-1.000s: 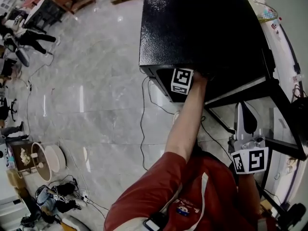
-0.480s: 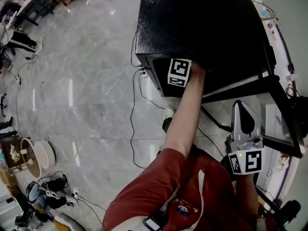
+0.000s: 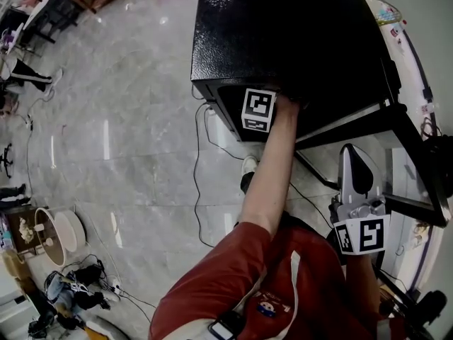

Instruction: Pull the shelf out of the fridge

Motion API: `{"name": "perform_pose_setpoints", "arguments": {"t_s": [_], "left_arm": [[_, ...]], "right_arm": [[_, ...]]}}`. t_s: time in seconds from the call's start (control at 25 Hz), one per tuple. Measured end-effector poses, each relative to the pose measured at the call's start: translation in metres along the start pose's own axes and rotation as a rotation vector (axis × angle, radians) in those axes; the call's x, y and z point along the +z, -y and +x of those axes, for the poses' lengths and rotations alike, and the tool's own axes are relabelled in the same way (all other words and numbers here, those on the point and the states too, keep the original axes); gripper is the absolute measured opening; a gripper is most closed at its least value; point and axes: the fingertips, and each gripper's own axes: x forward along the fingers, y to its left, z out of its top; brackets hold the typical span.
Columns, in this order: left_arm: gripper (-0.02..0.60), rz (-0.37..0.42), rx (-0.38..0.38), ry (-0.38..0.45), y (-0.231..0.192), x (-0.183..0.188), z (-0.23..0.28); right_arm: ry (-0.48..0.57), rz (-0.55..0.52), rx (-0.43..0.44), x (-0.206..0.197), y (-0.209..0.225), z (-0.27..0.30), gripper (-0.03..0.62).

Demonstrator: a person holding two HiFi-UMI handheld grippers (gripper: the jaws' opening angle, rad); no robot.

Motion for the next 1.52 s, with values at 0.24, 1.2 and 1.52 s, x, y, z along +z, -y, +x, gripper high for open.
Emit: {"name": "perform_pose_setpoints", "arguments": {"t_s": [0.24,1.2,1.52], "left_arm": [[0.018,-0.012,-0.002,0.016,0.004,0.004,-0.02],[0.009,-0.067,0.02,0.031,0.018,0.019,-0.122],[0.015,-0.086,0.006,0.016,0.029,0.024,-0.154]], "right_arm": [[0.022,0.019,-0.009,0.004,0.002,-0.003,-0.002],[0.091,0.036,-0.052,0.006,0.006,-0.041,-0.002],[0.11,0.062,-0.053,0.006,0.004,-0.062,-0.002]]}}
